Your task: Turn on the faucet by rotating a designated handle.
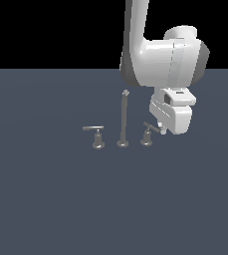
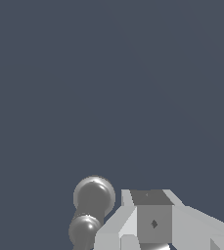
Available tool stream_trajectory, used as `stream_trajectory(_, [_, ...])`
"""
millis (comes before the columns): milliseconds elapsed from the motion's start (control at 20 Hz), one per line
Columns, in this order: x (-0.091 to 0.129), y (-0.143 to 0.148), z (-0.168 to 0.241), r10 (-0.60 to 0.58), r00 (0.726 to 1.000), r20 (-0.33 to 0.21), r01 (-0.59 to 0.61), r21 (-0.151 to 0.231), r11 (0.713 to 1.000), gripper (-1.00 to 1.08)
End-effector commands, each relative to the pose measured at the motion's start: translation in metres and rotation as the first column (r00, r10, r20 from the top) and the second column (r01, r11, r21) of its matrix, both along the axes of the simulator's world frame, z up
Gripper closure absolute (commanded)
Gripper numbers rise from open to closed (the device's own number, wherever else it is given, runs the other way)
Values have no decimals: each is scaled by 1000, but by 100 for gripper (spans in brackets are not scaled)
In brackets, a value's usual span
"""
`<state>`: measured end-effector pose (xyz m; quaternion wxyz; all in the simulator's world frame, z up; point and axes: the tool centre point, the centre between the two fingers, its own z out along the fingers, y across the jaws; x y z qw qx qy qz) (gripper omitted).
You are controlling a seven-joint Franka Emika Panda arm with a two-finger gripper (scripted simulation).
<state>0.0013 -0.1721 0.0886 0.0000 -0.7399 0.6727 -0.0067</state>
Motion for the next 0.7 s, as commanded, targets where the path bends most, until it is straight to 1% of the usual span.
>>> stream_trajectory(0, [-7,18,0,16,1000,-7,-16,8,1000,108])
stream_trajectory(150, [-12,24,0,17,1000,-9,-17,9,1000,108])
stream_trajectory(200, [-11,6,0,-7,1000,-5,7,1,1000,108])
stream_trajectory(600, [-7,64,0,16,1000,-10,-16,9,1000,108])
stream_trajectory(650, [-7,64,0,16,1000,-10,-16,9,1000,108])
